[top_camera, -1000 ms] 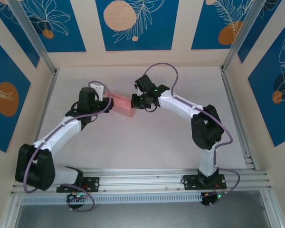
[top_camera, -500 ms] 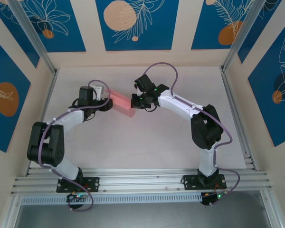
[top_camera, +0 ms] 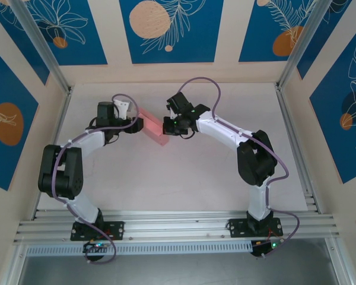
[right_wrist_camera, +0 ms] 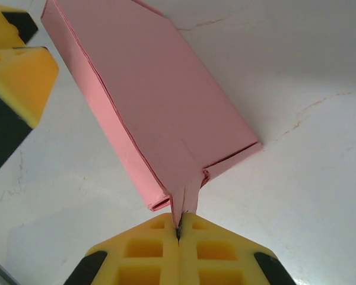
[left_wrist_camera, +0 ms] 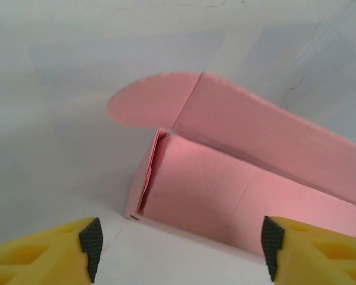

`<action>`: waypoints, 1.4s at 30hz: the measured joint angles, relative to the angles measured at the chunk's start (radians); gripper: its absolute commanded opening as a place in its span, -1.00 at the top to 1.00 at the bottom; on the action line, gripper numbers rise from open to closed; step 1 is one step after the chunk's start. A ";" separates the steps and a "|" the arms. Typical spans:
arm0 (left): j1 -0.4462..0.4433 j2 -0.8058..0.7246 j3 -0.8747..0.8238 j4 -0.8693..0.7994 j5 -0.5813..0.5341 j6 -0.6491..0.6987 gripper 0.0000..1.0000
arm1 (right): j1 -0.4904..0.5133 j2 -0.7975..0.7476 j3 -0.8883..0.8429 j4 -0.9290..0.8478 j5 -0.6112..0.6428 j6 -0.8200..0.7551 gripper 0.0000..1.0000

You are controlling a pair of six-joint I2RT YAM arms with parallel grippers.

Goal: Fold the paper box

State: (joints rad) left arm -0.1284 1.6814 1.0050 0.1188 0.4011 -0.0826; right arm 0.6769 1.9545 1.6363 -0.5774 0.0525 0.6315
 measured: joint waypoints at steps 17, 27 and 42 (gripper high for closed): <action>0.045 0.157 0.187 -0.061 0.163 0.033 -0.31 | 0.000 0.008 0.013 -0.013 0.000 -0.004 0.93; 0.045 0.167 0.136 -0.003 0.246 -0.056 0.00 | -0.002 0.008 0.014 -0.018 0.000 -0.016 0.93; 0.005 0.056 -0.064 0.181 0.141 -0.292 0.24 | -0.027 0.003 0.019 -0.047 0.016 -0.034 0.93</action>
State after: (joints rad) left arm -0.1230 1.7374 0.9409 0.2996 0.5419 -0.3744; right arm 0.6498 1.9579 1.6550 -0.6247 0.0681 0.5976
